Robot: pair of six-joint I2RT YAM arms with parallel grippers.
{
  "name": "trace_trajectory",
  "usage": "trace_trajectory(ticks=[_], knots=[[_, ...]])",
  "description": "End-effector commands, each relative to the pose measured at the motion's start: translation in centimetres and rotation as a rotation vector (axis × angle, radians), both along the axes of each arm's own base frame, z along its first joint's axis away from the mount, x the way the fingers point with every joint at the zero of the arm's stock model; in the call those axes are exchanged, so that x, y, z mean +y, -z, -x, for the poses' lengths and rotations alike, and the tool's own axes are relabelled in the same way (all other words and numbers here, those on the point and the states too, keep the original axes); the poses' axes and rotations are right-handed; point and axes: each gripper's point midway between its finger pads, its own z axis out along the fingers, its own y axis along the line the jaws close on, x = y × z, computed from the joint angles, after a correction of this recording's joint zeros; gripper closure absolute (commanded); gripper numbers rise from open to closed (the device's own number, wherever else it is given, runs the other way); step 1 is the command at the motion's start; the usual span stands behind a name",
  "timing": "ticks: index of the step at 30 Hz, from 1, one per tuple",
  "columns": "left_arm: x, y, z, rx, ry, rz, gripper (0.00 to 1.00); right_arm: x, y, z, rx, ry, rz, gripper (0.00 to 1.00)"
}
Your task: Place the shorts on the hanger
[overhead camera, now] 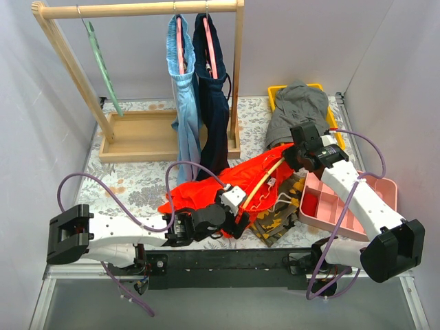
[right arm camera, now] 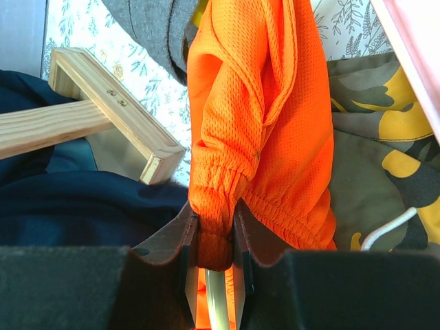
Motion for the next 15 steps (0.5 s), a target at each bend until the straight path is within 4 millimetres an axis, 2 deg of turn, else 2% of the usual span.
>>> trace_trajectory(ticks=[1, 3, 8, 10, 12, 13, 15], knots=[[-0.8, -1.1, -0.2, -0.059, 0.026, 0.074, 0.33, 0.5, -2.8, -0.3, -0.058, 0.01, -0.067, 0.99], [-0.8, -1.3, -0.4, -0.095, 0.028, 0.099, 0.42, 0.7, -2.7, -0.1, -0.052, 0.005, -0.076, 0.99], [-1.4, -2.6, -1.3, -0.151, 0.021, 0.146, 0.46, 1.1, -2.9, 0.1, -0.047, -0.014, -0.101, 0.99], [-2.1, -3.5, -1.6, -0.177, 0.032, 0.164, 0.53, 1.5, -2.8, 0.4, -0.042, -0.027, -0.118, 0.99], [-2.5, -3.6, -2.1, -0.191, 0.033, 0.162, 0.55, 1.6, -2.9, 0.4, -0.046, -0.033, -0.127, 0.99], [-2.9, -4.0, -2.1, -0.198, 0.041, 0.169, 0.6, 1.6, -3.0, 0.5, -0.05, -0.037, -0.128, 0.99], [-3.1, -3.6, -2.5, -0.197, 0.037, 0.154, 0.62, 1.5, -2.9, 0.7, -0.048, -0.039, -0.123, 0.99]])
